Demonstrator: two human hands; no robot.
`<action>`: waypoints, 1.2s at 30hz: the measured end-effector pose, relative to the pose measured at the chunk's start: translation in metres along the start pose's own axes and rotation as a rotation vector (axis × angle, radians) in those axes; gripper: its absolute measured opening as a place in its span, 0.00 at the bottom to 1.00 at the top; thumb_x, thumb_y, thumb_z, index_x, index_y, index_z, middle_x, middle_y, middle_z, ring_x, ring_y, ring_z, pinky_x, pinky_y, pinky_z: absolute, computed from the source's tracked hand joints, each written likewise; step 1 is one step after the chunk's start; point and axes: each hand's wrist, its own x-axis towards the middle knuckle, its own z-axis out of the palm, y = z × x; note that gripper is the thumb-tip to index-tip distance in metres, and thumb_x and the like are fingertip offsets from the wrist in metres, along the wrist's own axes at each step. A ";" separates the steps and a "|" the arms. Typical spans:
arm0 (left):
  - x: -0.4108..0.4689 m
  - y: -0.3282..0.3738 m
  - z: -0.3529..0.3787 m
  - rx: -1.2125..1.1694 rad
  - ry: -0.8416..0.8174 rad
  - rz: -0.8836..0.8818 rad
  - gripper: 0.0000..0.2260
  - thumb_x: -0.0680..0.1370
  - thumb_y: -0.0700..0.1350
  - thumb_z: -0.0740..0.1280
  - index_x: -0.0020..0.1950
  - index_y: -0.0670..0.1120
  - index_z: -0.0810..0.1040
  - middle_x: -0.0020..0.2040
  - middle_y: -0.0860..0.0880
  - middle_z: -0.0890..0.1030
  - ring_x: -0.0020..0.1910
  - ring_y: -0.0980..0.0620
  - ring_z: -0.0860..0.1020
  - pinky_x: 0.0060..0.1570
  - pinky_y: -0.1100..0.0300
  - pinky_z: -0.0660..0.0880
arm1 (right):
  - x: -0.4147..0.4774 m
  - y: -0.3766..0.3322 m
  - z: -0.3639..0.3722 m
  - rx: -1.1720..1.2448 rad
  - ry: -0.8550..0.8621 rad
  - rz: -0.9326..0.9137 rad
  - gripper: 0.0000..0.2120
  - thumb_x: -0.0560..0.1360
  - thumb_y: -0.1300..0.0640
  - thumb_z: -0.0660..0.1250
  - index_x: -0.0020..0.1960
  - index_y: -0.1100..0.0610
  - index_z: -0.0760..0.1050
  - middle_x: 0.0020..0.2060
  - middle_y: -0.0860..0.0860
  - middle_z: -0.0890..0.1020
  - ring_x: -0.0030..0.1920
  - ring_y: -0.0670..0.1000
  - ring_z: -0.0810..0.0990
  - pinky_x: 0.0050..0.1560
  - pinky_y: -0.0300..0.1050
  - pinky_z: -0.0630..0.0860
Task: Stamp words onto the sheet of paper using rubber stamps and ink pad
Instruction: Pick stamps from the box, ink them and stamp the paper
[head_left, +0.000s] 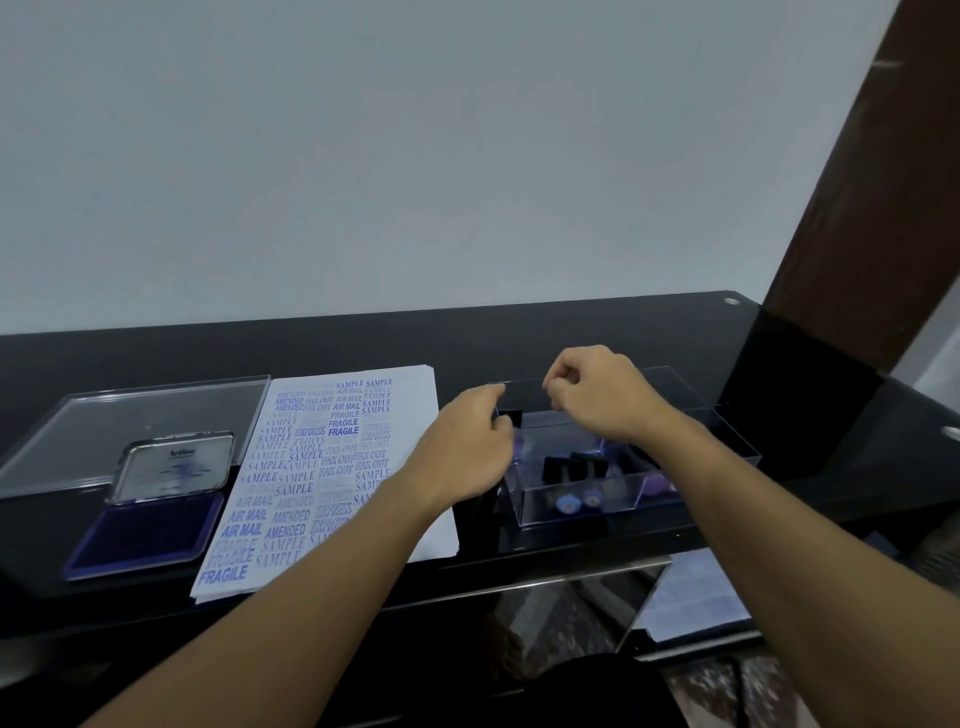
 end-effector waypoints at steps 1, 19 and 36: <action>0.000 0.003 0.000 -0.004 0.006 0.007 0.16 0.81 0.41 0.57 0.68 0.44 0.73 0.62 0.47 0.78 0.54 0.52 0.75 0.53 0.63 0.68 | -0.002 0.000 -0.003 -0.007 -0.006 0.009 0.08 0.78 0.58 0.62 0.46 0.53 0.80 0.41 0.46 0.83 0.45 0.48 0.81 0.39 0.40 0.73; -0.019 0.003 0.023 0.199 -0.068 0.089 0.22 0.83 0.46 0.54 0.78 0.46 0.62 0.80 0.46 0.57 0.79 0.48 0.54 0.76 0.54 0.53 | -0.032 -0.024 0.001 -0.481 -0.525 0.064 0.12 0.78 0.57 0.61 0.51 0.56 0.83 0.45 0.54 0.84 0.47 0.55 0.82 0.49 0.50 0.79; -0.038 -0.003 0.001 0.152 -0.013 0.115 0.20 0.83 0.46 0.54 0.76 0.46 0.65 0.78 0.50 0.62 0.76 0.53 0.57 0.71 0.62 0.53 | -0.038 -0.025 0.001 -0.311 -0.412 0.104 0.11 0.80 0.45 0.61 0.46 0.51 0.73 0.44 0.51 0.81 0.43 0.50 0.79 0.43 0.46 0.73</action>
